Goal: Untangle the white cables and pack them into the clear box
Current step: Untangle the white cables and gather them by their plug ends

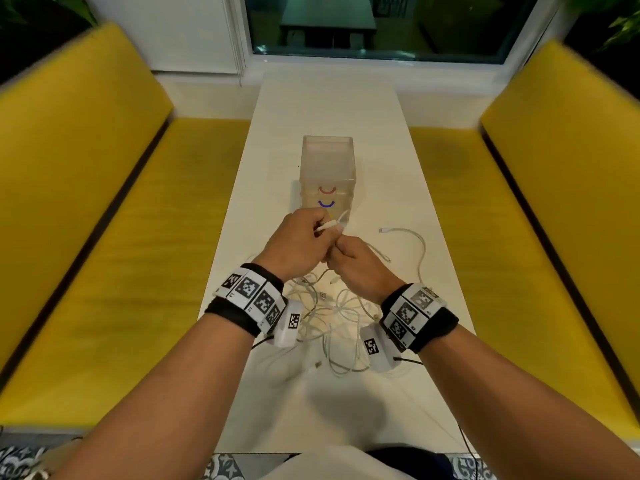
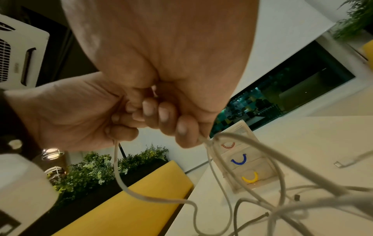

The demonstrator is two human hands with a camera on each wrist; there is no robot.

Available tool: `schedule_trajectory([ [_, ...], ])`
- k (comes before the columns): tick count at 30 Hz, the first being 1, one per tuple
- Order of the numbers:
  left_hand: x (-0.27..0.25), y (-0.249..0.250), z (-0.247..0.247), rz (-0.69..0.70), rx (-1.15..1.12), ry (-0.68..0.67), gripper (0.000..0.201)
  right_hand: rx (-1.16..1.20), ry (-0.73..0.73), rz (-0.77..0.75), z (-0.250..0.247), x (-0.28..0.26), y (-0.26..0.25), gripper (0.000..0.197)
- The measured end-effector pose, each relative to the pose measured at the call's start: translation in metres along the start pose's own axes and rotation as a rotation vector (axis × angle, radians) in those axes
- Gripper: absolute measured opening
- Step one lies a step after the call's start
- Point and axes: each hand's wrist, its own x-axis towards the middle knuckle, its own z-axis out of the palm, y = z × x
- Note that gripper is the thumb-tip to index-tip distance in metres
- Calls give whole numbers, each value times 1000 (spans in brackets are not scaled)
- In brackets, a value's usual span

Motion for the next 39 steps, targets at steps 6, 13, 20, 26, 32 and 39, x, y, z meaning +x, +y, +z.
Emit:
schedule_trajectory([
  [6, 3, 2, -18, 4, -111, 296, 38, 122, 146, -4, -19, 0, 8, 34],
  [13, 6, -2, -28, -4, -114, 237, 47, 290, 417, 165, -51, -9, 36, 34],
  [20, -1, 6, -19, -56, -263, 148, 52, 492, 464, 208, -88, -19, 30, 27],
  [26, 0, 27, 14, -87, -341, 24, 41, 359, 12, 126, -63, -21, -8, 25],
  [32, 10, 12, 5, -121, -383, 184, 40, -39, 127, 133, -74, -19, -15, 18],
  [39, 11, 8, -15, -253, -636, 254, 44, -273, 511, 163, -120, 2, 10, 14],
])
